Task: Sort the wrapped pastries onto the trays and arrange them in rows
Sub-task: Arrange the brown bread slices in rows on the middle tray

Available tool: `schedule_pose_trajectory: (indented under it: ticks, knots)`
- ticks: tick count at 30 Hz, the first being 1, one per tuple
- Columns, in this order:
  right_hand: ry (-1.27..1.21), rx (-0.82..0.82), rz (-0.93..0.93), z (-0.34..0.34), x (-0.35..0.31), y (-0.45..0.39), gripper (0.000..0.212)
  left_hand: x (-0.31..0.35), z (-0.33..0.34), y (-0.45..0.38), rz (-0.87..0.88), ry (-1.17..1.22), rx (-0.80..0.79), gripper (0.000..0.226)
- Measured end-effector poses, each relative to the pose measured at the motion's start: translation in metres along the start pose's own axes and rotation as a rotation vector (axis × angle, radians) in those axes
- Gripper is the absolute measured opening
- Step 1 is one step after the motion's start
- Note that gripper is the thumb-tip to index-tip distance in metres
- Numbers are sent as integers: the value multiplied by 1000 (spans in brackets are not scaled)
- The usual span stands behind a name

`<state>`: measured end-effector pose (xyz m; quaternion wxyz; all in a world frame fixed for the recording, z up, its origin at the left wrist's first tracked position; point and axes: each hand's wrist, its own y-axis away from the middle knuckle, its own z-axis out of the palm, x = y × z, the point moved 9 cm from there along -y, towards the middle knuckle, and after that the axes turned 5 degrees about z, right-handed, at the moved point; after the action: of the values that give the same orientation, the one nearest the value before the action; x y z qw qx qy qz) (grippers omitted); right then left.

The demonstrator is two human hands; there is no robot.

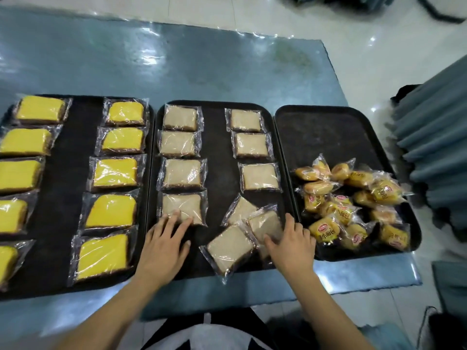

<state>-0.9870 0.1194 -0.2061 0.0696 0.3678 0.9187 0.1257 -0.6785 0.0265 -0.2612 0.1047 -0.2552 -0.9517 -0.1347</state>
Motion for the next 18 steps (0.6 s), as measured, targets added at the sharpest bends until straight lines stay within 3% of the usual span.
schedule_pose_trajectory:
  ticks: [4,7,11,14,16,18]
  knots:
    - [-176,-113,6,9,5,-8,61,1,-5,-1,33,-2,-19,65]
    - [-375,-14,-67,-19,3,-11,40,1,-9,0,74,-19,-56,68]
    - [-604,86,-268,-72,-32,-2,31,-4,-14,0,55,107,-59,63]
    - [-649,-153,-492,-61,-95,14,31,-17,-31,7,-18,227,92,56]
    - [-552,-337,-626,-28,-141,39,31,-27,-44,20,-65,293,208,53]
    - [-395,-411,-734,7,-177,64,34,-29,-56,34,-79,303,296,49]
